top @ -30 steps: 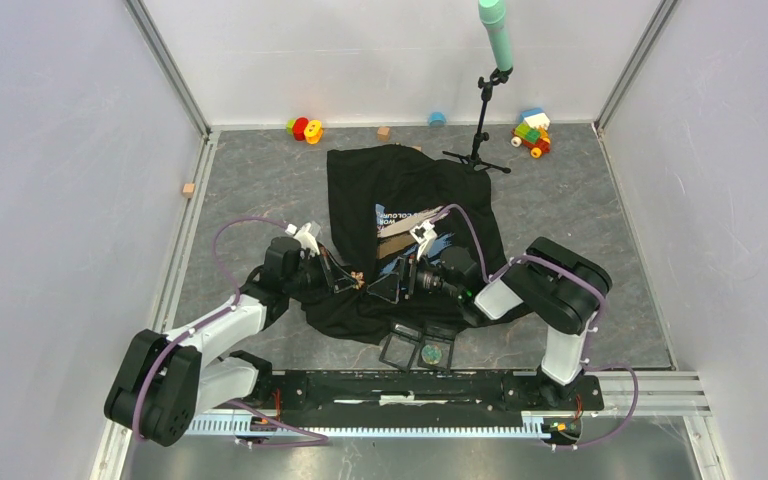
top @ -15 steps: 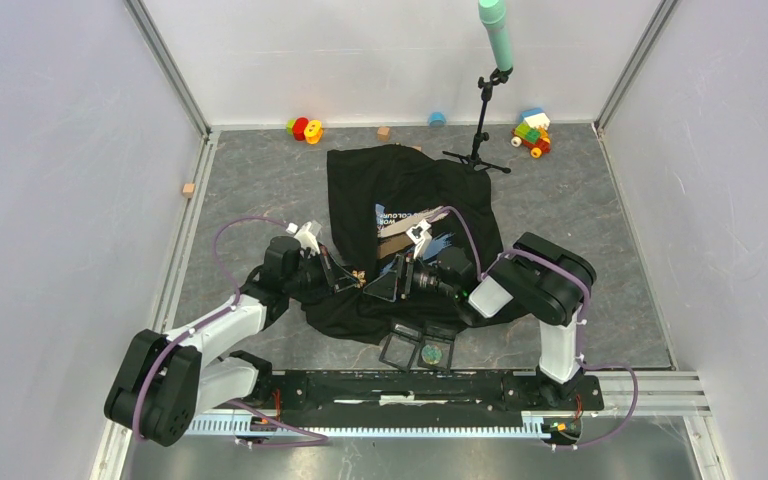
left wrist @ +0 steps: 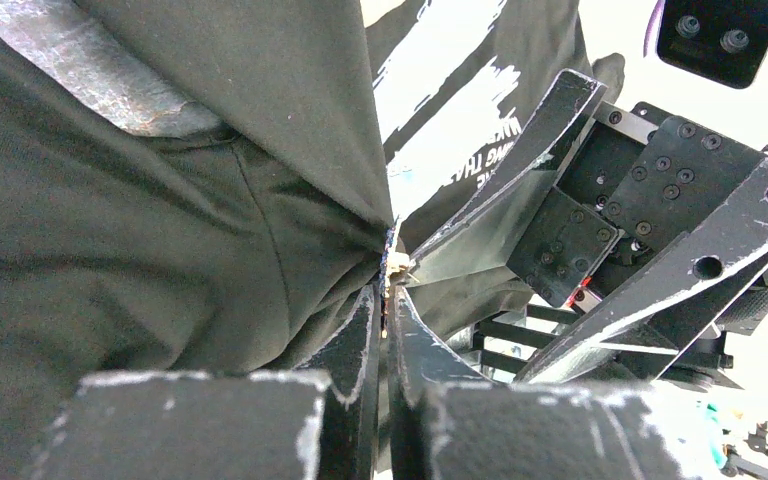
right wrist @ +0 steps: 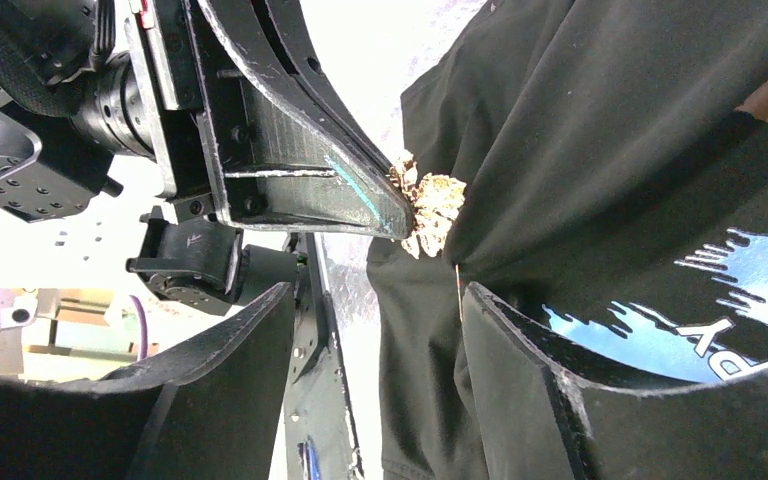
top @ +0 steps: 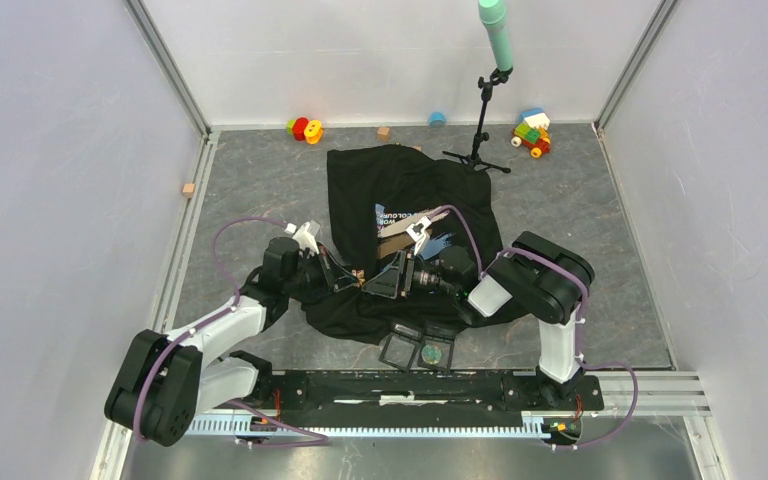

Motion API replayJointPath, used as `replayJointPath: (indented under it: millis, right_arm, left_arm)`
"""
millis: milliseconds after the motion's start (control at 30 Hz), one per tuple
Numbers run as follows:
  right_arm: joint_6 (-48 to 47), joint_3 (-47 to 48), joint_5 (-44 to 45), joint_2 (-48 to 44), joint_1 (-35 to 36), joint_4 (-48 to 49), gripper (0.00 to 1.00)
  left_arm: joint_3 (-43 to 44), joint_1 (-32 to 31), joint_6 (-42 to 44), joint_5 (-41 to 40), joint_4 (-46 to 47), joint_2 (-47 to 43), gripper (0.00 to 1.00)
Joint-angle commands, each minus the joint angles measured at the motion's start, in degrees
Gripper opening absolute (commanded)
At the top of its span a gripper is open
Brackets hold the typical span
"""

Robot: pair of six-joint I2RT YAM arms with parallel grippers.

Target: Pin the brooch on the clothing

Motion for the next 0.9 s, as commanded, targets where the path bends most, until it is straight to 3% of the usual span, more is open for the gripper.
replayJointPath:
  millis: [0,867]
  right_arm:
    - [1.9,0.5,-1.6,-1.2,-0.1,5.3,0.67]
    - [3.8,2.7,-1.8,-1.8,0.4,4.2,0.64]
  left_arm:
    - [-0.6,-0.1,-1.1,1.4,2.1,-0.4,0.02]
    - [0.2,-2.0,3.4,0.4,-0.2,0.8,0.02]
